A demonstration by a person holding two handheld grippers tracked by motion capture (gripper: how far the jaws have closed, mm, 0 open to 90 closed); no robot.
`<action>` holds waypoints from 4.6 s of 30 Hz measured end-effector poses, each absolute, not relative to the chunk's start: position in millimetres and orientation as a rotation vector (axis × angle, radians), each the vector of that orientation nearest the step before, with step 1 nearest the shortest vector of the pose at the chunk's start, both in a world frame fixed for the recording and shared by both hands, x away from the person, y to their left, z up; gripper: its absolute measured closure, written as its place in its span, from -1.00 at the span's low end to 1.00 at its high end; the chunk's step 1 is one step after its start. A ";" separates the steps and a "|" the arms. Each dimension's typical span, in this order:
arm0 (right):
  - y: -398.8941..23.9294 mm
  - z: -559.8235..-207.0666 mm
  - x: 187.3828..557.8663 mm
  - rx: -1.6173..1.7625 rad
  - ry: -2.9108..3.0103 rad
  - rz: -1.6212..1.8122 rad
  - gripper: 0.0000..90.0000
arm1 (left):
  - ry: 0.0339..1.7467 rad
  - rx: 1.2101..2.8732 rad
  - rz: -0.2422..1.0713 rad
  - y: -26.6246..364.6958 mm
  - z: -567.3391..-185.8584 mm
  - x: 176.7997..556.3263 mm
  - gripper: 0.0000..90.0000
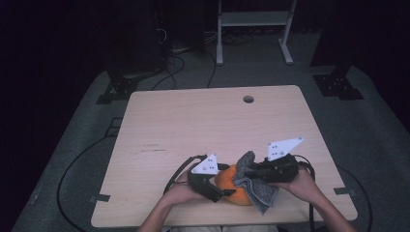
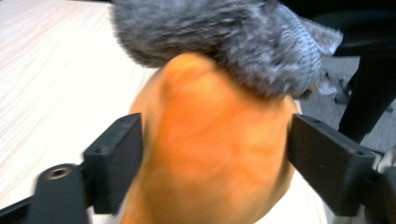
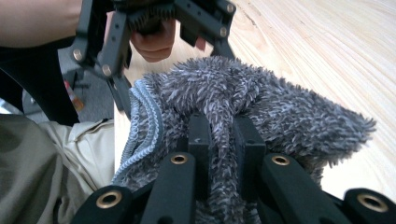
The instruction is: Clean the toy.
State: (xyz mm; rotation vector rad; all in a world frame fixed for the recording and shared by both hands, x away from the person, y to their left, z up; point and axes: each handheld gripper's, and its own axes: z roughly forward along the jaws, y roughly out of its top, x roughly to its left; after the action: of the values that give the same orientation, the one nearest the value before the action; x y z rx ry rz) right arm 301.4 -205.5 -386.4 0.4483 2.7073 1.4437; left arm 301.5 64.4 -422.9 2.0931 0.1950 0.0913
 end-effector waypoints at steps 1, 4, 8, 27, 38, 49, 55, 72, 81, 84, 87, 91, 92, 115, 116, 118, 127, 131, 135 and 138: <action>-210.6 -387.7 299.0 0.448 2.689 1.457 0.77 | 0.216 2.106 0.078 65.0 -424.1 304.0 -0.77; -221.3 -388.7 295.9 0.457 2.661 1.472 0.77 | 0.260 2.130 -0.009 63.2 -433.3 313.3 -0.87; -228.4 -393.8 291.5 0.465 2.625 1.489 0.77 | 0.247 2.113 -0.097 55.1 -440.0 319.9 -0.80; -251.1 -393.2 297.5 0.589 2.433 1.652 0.77 | 0.248 2.028 0.091 80.7 -377.9 311.8 -0.19; -217.1 -421.1 322.8 0.642 2.549 1.559 0.76 | 0.323 2.163 0.103 87.9 -392.6 321.1 -0.41; -222.6 -377.8 308.8 0.496 2.434 1.654 0.76 | 0.267 2.160 0.139 64.3 -394.7 317.4 -0.47; -193.0 -377.9 315.5 0.429 2.554 1.489 0.77 | 0.240 2.088 0.085 73.9 -391.6 318.0 -0.75; -218.3 -396.3 311.1 0.490 2.474 1.570 0.76 | 0.300 2.074 -0.019 78.1 -429.5 330.7 -0.48; -228.3 -391.0 298.5 0.508 2.420 1.504 0.76 | 0.371 2.062 -0.011 70.8 -426.9 333.4 -0.46; -212.3 -378.3 298.1 0.436 2.410 1.518 0.76 | 0.399 2.074 -0.006 64.2 -423.6 335.3 -0.45; -195.0 -369.5 301.1 0.372 2.428 1.492 0.76 | 0.398 2.086 0.000 60.4 -421.8 335.9 -0.45; -190.9 -376.7 307.1 0.370 2.449 1.450 0.77 | 0.419 2.074 -0.016 64.1 -424.5 336.3 -0.45; -193.1 -379.3 307.1 0.381 2.445 1.447 0.77 | 0.429 2.070 -0.021 65.0 -425.3 336.4 -0.44; -186.2 -368.2 300.8 0.319 2.467 1.412 0.77 | 0.409 2.114 0.025 48.3 -419.6 332.3 -0.52; -184.9 -370.9 302.3 0.317 2.475 1.402 0.77 | 0.402 2.119 0.017 49.3 -420.1 332.7 -0.54; -187.5 -377.9 304.8 0.343 2.476 1.443 0.77 | 0.386 2.094 -0.022 53.0 -422.9 332.7 -0.62; -218.2 -397.2 296.8 0.419 2.408 1.455 0.77 | 0.394 2.084 -0.017 57.2 -424.9 335.7 -0.47; -241.0 -409.2 293.5 0.507 2.396 1.433 0.77 | 0.430 2.072 -0.025 56.7 -424.6 338.0 -0.50; -243.9 -404.7 287.0 0.499 2.376 1.465 0.77 | 0.461 2.077 -0.025 51.5 -421.6 340.6 -0.51; -227.2 -390.4 283.5 0.413 2.361 1.508 0.77 | 0.464 2.090 -0.017 44.2 -419.2 342.1 -0.52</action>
State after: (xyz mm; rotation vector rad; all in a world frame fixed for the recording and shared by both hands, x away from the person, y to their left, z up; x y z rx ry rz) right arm 283.5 -227.2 -390.4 0.4132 2.3611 1.5083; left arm 342.1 44.2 -419.2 2.0901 0.4636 -0.0172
